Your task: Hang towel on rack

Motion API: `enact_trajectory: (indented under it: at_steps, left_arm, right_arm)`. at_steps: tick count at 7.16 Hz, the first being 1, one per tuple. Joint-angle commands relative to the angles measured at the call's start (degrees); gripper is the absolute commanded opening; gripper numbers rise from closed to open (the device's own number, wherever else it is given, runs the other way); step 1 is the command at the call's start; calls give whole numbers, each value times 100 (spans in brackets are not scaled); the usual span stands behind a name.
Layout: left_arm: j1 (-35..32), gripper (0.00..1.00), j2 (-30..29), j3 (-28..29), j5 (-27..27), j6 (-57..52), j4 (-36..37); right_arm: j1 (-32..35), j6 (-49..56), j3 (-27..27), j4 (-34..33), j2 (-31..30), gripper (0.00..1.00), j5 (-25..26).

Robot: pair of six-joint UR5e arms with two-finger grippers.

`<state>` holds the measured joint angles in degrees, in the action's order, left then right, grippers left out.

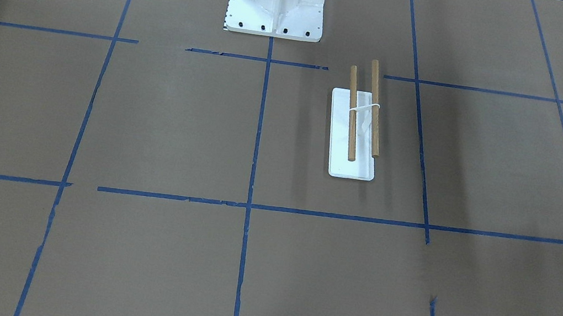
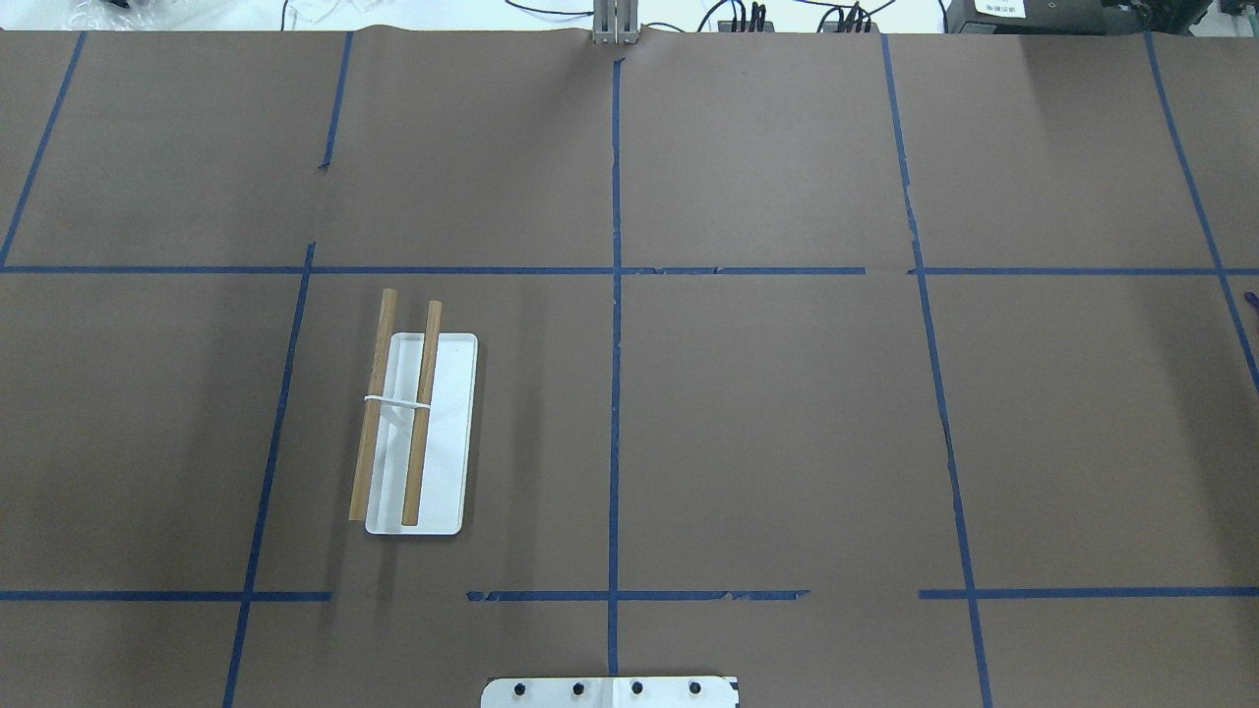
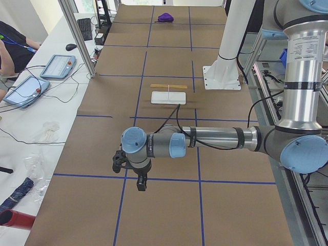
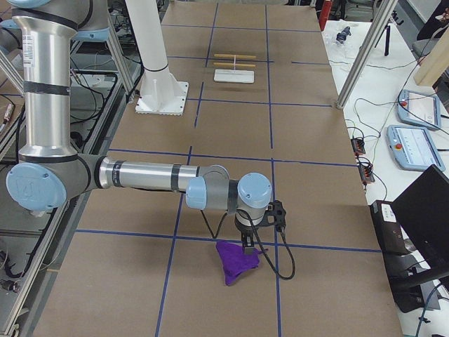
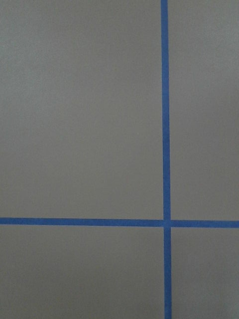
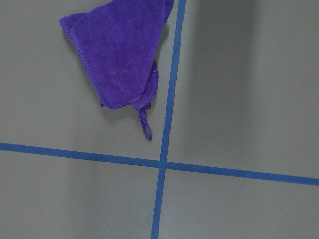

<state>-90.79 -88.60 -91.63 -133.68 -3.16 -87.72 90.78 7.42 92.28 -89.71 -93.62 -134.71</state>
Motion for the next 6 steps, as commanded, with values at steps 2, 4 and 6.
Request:
enact_trajectory:
  at_steps: [2,4,6]
  left_arm:
    - [9,100,-9,-56,-9,-9,-44]
    - [9,100,-26,-109,-9,-17,-53]
    - [9,100,-17,-232,-209,-9,-53]
  right_arm:
    - [-8,-4,-8,50,10,100,-99]
    - [-8,-21,-148,76,11,100,-126]
    - [-51,-30,-604,511,1,100,-266]
